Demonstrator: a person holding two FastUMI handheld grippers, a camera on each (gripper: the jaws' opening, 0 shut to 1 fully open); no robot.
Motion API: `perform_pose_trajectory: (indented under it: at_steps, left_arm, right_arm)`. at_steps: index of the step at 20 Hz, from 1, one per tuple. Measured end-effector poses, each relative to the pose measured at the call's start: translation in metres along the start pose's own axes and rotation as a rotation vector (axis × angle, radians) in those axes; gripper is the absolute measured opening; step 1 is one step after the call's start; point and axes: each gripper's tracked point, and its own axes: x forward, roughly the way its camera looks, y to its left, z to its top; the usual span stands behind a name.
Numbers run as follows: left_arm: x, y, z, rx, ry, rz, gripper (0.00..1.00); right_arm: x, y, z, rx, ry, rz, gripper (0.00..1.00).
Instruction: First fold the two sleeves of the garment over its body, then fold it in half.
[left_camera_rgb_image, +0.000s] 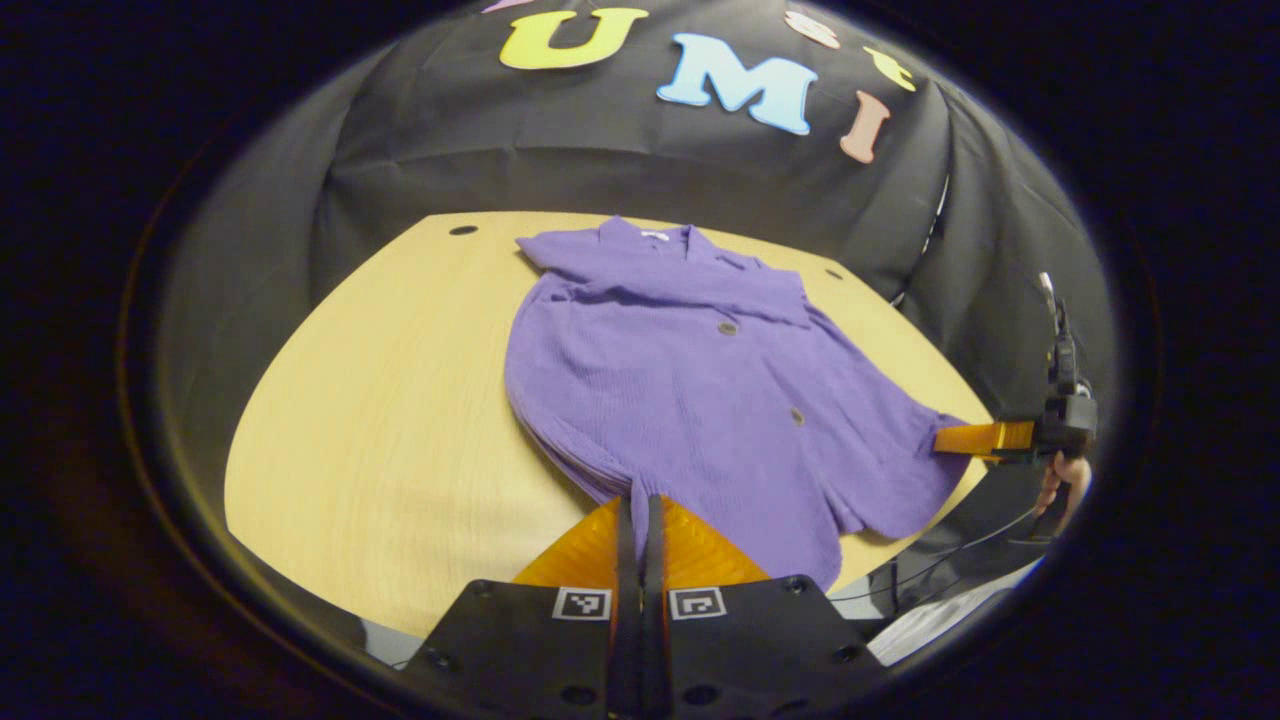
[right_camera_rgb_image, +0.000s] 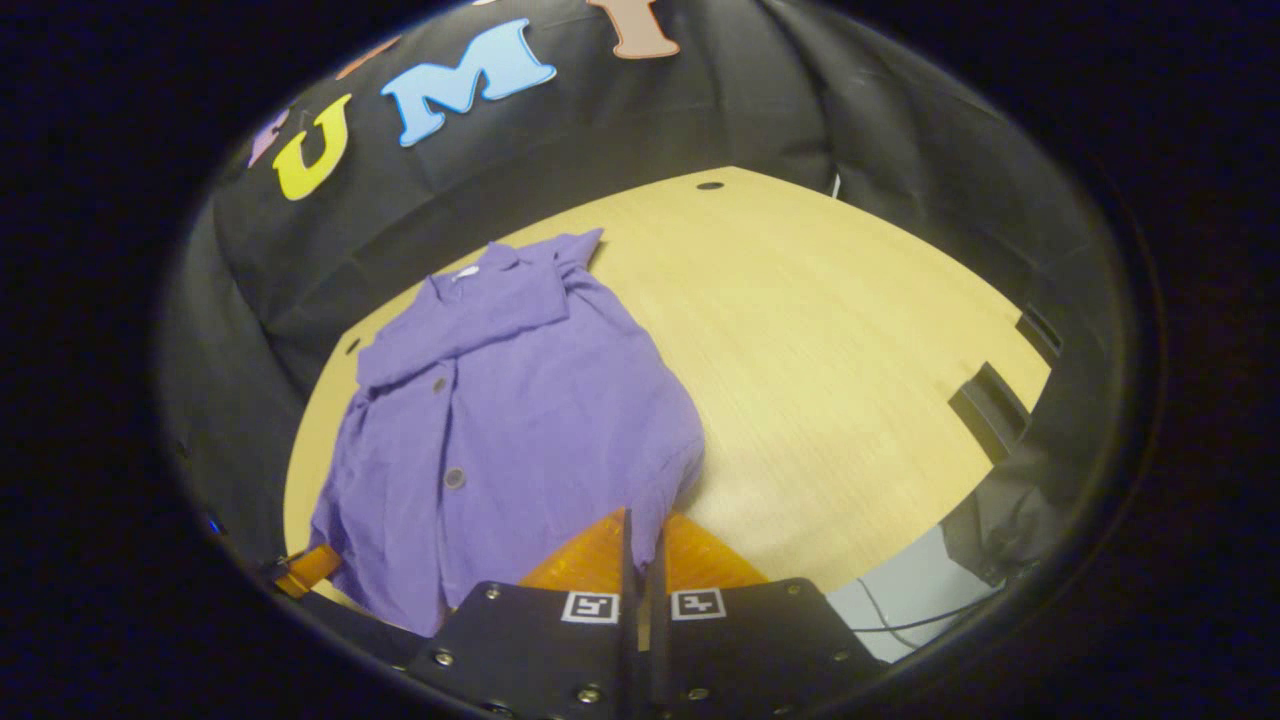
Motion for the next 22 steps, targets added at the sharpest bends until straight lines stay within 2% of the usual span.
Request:
perform_pose_trajectory:
  at_steps: [3,6,13,22]
  left_arm:
    - [-0.005,-0.003,0.039,-0.077,-0.042,-0.024,0.07]
    - [0.000,-0.005,0.076,-0.110,-0.070,-0.022,0.07]
    - [0.031,-0.007,0.171,-0.123,-0.159,0.011,0.07]
    - [0.110,0.022,0.299,-0.135,-0.268,0.104,0.07]
  right_arm:
    - [-0.005,0.024,0.035,0.065,-0.031,0.108,0.05]
    - [-0.002,0.043,0.074,0.079,-0.069,0.169,0.05]
    - [0.016,0.082,0.163,0.014,-0.135,0.268,0.05]
    - [0.089,0.125,0.266,-0.025,-0.158,0.351,0.04]
